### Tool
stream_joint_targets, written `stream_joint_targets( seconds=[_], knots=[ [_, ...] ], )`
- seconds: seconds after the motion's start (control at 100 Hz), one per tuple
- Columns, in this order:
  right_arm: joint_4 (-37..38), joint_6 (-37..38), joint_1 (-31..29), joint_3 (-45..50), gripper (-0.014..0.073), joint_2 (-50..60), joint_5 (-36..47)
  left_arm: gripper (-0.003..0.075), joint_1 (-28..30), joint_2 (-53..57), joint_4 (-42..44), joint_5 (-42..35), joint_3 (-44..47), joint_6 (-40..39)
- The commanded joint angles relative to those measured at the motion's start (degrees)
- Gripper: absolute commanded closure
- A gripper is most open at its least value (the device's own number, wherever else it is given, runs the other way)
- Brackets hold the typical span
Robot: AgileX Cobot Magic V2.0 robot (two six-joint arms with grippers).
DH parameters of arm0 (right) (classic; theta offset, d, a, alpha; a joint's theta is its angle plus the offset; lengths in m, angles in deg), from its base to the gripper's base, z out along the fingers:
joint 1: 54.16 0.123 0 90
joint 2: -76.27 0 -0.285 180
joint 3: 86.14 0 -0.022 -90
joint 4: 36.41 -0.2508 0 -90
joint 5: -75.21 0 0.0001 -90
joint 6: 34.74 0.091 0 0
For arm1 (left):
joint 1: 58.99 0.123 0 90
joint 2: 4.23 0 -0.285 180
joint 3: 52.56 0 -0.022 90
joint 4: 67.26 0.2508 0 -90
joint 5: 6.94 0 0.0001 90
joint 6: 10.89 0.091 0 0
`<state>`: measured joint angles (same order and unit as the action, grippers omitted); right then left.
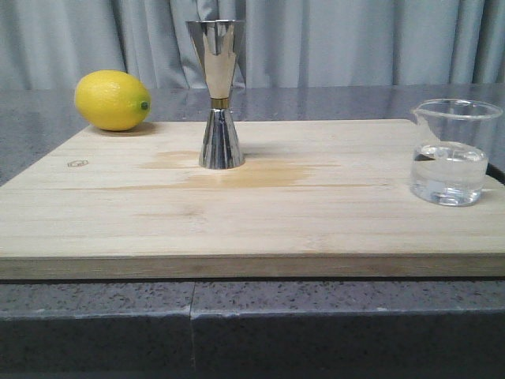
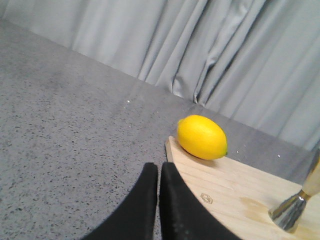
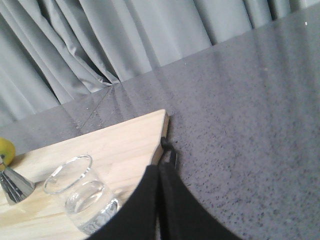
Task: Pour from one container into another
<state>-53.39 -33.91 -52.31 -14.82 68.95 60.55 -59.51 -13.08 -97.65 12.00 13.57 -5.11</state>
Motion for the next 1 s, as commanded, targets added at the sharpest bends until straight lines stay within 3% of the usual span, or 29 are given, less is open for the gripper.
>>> stream_joint_targets(
  seconds=[0.0, 0.18, 0.4, 0.49, 0.61, 0.71, 0.76, 0.9, 0.99],
  knots=[
    [6.3, -0.3, 0.0, -6.2, 0.0665, -1.0, -1.7, 0.0740, 0.1, -3.9, -0.4, 1.3, -5.8, 5.1],
    [10.7, -0.3, 0.0, -15.0, 0.0665, -9.5, -14.7, 0.0739, 0.1, -15.2, -1.3, 8.7, -14.6, 14.4],
    [10.6, -0.3, 0.0, -18.5, 0.0650, -20.3, -15.5, 0.0738, 0.1, -29.0, -8.6, 9.6, -19.9, 23.9],
    [10.6, -0.3, 0.0, -18.5, 0.0588, -22.8, -14.3, 0.0738, 0.1, -33.1, -13.5, 9.8, -20.6, 29.8],
    [10.6, -0.3, 0.0, -18.5, 0.0438, -24.4, -13.4, 0.0715, 0.1, -37.1, -22.8, 11.4, -20.7, 40.8],
    [10.5, -0.3, 0.0, -18.5, 0.0295, -24.9, -12.2, 0.0630, 0.1, -39.5, -29.7, 13.8, -20.7, 51.7],
    [9.9, -0.3, 0.0, -18.5, 0.0255, -24.9, -11.6, 0.0551, 0.1, -40.4, -32.7, 15.0, -20.7, 56.2],
    [8.5, -0.3, 0.0, -18.4, 0.0246, -24.9, -11.3, 0.0301, 0.1, -42.9, -38.4, 16.3, -20.7, 66.6],
    [8.5, -0.3, 0.0, -17.9, 0.0249, -24.9, -11.2, 0.0195, 0.1, -44.9, -42.8, 16.5, -20.7, 72.6]
  ],
)
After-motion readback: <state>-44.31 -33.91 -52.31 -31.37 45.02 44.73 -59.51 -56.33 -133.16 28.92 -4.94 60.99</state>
